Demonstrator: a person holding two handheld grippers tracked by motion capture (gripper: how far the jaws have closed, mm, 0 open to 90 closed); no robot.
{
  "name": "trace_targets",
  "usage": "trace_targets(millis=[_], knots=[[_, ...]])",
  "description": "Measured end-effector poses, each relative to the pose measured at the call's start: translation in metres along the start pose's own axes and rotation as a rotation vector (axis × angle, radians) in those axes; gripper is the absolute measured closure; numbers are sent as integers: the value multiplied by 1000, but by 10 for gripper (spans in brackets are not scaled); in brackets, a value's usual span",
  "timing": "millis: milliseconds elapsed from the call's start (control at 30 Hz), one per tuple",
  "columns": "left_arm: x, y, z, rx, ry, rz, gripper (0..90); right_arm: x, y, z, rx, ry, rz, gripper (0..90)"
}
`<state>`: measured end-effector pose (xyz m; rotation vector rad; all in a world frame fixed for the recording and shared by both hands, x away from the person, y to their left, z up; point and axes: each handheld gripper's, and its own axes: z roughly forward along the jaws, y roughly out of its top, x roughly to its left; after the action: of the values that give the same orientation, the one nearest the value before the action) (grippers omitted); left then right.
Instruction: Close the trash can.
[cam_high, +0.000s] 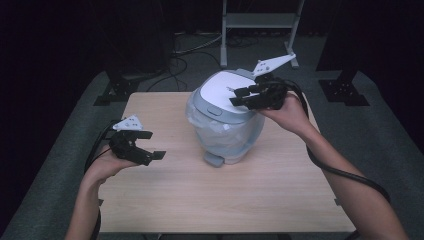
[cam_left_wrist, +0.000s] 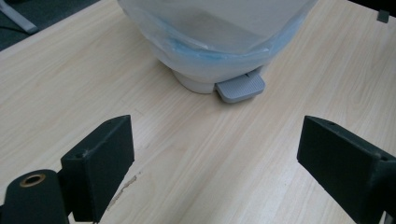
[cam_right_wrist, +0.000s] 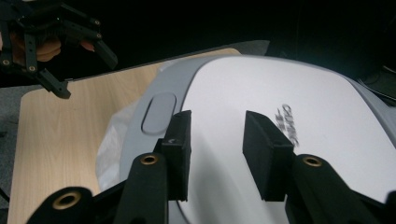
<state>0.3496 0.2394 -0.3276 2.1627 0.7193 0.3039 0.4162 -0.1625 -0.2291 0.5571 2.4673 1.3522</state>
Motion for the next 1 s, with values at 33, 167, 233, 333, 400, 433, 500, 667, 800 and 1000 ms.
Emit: trace_targets(millis=[33, 167, 233, 333, 400, 433, 500, 667, 800, 1000], knots=[[0, 0, 0, -1, 1, -2, 101, -1, -3, -3, 1, -3, 5, 600], [0, -1, -1, -7, 9, -6, 101, -4, -15, -14, -2, -16, 36, 579], [1, -2, -2, -10, 12, -6, 101, -6, -21, -20, -7, -23, 50, 571], [1, -2, -1, -6, 20, -4, 100, -10, -30, -29, -16, -36, 76, 558], [2, -3, -1, -9, 19, -8, 101, -12, -36, -35, -21, -43, 92, 547], [2, -3, -1, -8, 20, -7, 100, -13, -38, -37, -25, -47, 94, 546], [2, -4, 0, -6, 18, -11, 100, -15, -44, -44, -31, -57, 107, 522], [2, -5, 0, -2, 21, -10, 100, -19, -59, -58, -42, -80, 139, 504], [2, -6, 0, -2, 23, -13, 101, -21, -70, -66, -50, -92, 168, 493], [1, -8, 1, -4, 29, -15, 100, -23, -85, -70, -41, -105, 191, 482]])
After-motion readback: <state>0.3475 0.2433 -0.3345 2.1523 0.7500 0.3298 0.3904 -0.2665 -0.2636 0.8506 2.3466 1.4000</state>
